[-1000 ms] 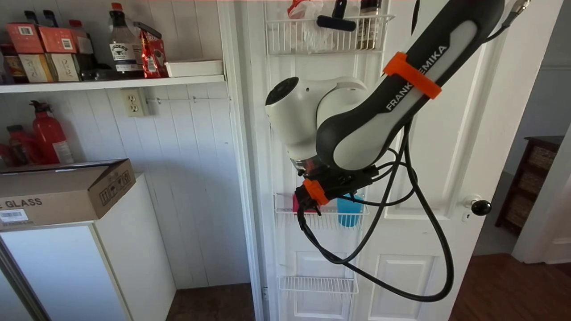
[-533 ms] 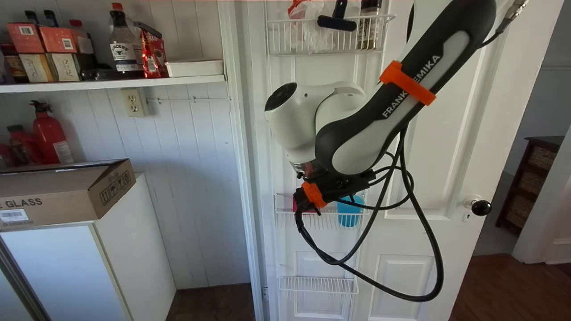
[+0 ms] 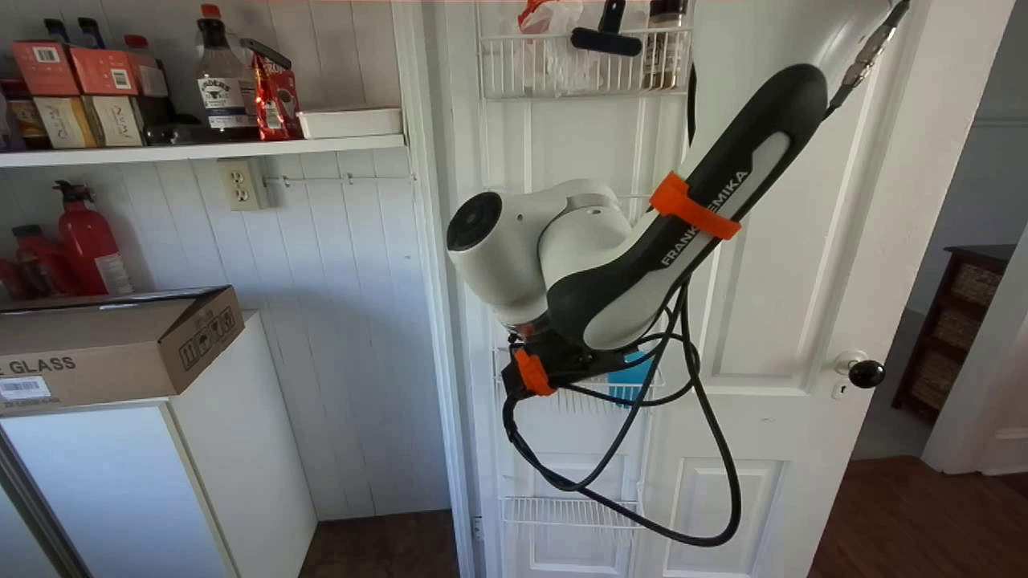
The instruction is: Place the pink cup upright
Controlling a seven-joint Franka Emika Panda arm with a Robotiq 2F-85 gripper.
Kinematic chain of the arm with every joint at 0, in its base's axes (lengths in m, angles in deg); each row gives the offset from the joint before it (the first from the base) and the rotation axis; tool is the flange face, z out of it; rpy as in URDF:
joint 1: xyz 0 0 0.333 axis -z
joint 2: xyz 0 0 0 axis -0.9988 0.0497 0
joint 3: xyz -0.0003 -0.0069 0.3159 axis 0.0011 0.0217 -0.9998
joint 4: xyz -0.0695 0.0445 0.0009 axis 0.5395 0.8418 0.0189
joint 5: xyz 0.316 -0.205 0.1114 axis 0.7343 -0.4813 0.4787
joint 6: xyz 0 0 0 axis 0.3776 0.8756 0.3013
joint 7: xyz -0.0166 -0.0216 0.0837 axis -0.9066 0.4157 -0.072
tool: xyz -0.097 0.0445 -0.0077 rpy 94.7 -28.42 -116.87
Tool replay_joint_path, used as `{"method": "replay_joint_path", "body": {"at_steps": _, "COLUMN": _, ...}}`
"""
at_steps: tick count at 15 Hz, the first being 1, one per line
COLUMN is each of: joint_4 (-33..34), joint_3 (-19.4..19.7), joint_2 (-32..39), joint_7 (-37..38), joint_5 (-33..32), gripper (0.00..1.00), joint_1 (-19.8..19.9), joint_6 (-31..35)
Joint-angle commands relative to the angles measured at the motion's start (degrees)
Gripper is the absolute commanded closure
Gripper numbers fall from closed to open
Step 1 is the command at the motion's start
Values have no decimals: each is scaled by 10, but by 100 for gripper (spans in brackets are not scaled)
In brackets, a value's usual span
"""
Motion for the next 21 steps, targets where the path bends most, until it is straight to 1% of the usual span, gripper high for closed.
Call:
{"method": "replay_joint_path", "body": {"at_steps": 1, "joint_4": 48, "joint_3": 10, "joint_2": 39, "joint_7": 44, "joint_5": -56, "gripper": 0, "joint_1": -21, "joint_6": -20}}
{"method": "replay_joint_path", "body": {"at_steps": 3, "joint_4": 66, "joint_3": 10, "joint_2": 55, "joint_7": 61, "joint_5": -77, "gripper": 0, "joint_1": -23, "joint_6": -28}}
{"method": "replay_joint_path", "body": {"at_steps": 8, "joint_4": 119, "joint_3": 9, "joint_2": 99, "joint_7": 102, "joint_5": -99, "gripper": 0, "joint_1": -25, "joint_6": -64}}
{"method": "replay_joint_path", "body": {"at_steps": 12, "joint_4": 157, "joint_3": 9, "joint_2": 128, "joint_7": 126, "joint_5": -118, "gripper": 0, "joint_1": -28, "joint_6": -76}}
{"method": "replay_joint_path", "body": {"at_steps": 18, "joint_4": 202, "joint_3": 12, "joint_2": 167, "joint_7": 133, "joint_5": -134, "gripper": 0, "joint_1": -31, "joint_6": -85}}
{"method": "replay_joint_path", "body": {"at_steps": 21, "joint_4": 220, "joint_3": 14, "joint_2": 181, "joint_7": 128, "joint_5": -134, "gripper": 0, "joint_1": -35, "joint_6": -101}}
